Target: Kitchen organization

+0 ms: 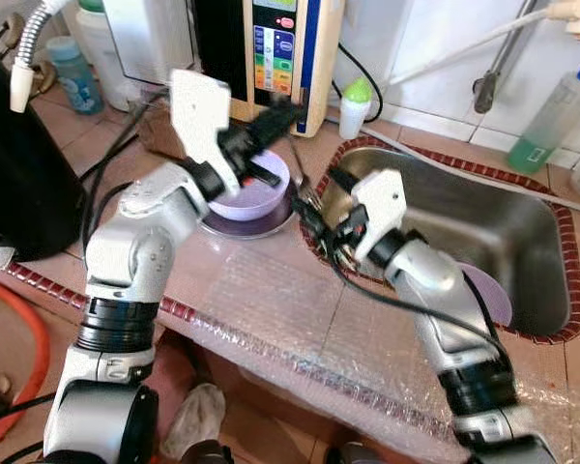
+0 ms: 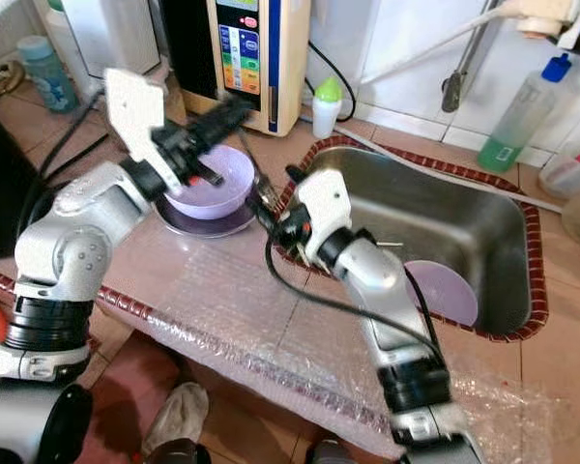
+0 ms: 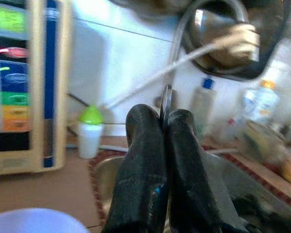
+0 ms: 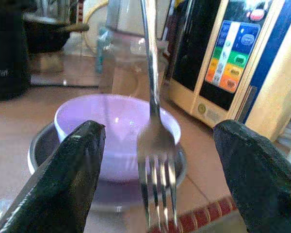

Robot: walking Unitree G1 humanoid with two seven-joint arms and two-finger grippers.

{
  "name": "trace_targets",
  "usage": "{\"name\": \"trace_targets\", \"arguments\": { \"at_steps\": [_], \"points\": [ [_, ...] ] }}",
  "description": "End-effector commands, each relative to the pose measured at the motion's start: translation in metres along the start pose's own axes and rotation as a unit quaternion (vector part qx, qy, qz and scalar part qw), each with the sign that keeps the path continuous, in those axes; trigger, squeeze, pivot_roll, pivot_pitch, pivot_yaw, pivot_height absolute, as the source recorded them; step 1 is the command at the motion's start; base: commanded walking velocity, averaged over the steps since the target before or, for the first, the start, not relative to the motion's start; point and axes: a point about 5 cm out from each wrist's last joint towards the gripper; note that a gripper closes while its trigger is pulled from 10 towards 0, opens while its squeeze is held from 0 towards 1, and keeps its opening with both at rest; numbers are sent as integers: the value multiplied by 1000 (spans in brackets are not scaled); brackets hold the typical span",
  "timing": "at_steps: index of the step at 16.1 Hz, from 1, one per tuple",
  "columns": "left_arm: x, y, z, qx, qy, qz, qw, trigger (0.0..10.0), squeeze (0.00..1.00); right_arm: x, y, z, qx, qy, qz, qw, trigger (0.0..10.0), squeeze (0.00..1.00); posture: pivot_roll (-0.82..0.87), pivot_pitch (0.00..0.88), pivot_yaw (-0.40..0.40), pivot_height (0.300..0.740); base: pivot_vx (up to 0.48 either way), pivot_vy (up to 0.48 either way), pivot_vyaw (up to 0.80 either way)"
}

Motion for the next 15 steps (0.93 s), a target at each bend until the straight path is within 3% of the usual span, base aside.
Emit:
{"name": "trace_targets", "arguments": {
  "at_steps": [1, 4, 5, 6, 10, 15],
  "points": [
    [-12, -5, 7, -5, -11, -36, 999, 0, 0, 3, -6, 6, -17, -7, 11, 1000, 10000, 0, -29, 30, 13, 740, 0, 0, 0],
    [-24, -8, 3, 0, -11, -59, 998, 0, 0, 12, -13, 9, -28, -25, 22, 999, 10000, 0, -33, 28, 13, 740, 0, 0, 0],
    [-31, -8, 1, 5, -16, -76, 997, 0, 0, 10, -16, 10, -35, -34, 9, 999, 6549, 0, -36, 27, 13, 740, 0, 0, 0],
    [-33, -8, -1, 9, -20, -77, 997, 0, 0, 8, -17, 10, -38, -39, -3, 999, 0, 0, -35, 27, 14, 740, 0, 0, 0],
    [-31, -3, -11, 24, -38, -56, 997, 0, 0, -5, -10, 11, -30, -53, -41, 997, 0, 0, -36, 25, 11, 740, 0, 0, 0],
    [-27, -1, -11, 24, -53, -42, 997, 0, 0, -2, -2, -1, 27, -94, -3, 995, 0, 0, -38, 23, 6, 740, 0, 0, 0]
  ]
}}
Point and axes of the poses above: a point about 5 cm out from each wrist's last joint towards the gripper, its own y axis pointing back from the gripper into the wrist, its own z axis along the axis of the wrist's last joint, x = y × z, and after that the axes turned 15 degrees about -y, right-handed
